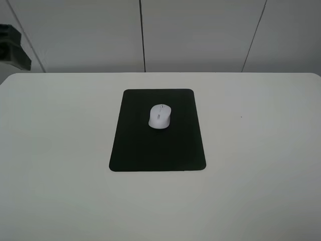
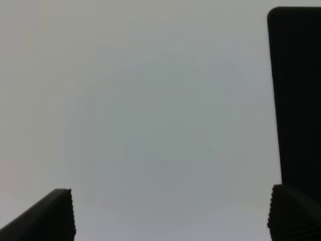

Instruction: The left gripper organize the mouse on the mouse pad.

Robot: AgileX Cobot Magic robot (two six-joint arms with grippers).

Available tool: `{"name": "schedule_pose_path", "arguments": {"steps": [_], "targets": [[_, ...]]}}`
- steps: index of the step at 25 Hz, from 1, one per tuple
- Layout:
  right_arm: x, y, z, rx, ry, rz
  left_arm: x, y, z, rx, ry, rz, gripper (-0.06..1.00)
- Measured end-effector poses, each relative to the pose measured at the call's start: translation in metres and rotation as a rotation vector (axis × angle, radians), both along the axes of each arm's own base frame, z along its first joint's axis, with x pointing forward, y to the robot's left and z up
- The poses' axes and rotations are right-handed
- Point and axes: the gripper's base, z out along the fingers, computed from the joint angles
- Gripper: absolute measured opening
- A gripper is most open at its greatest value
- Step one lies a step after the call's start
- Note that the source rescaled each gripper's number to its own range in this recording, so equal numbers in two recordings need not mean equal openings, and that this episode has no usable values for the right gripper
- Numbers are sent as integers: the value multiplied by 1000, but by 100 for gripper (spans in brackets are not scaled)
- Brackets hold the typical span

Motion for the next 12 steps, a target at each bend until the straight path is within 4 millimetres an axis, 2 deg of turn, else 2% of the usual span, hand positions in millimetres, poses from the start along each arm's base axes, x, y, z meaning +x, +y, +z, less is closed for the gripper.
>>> {"name": "schedule_pose_path", "arguments": {"steps": [5,12], "targets": [[0,0,0,0,0,0,-65,19,21,-13,-155,-25,100],[0,0,0,0,0,0,-136,39,18,-27,-244,-23,100]]}}
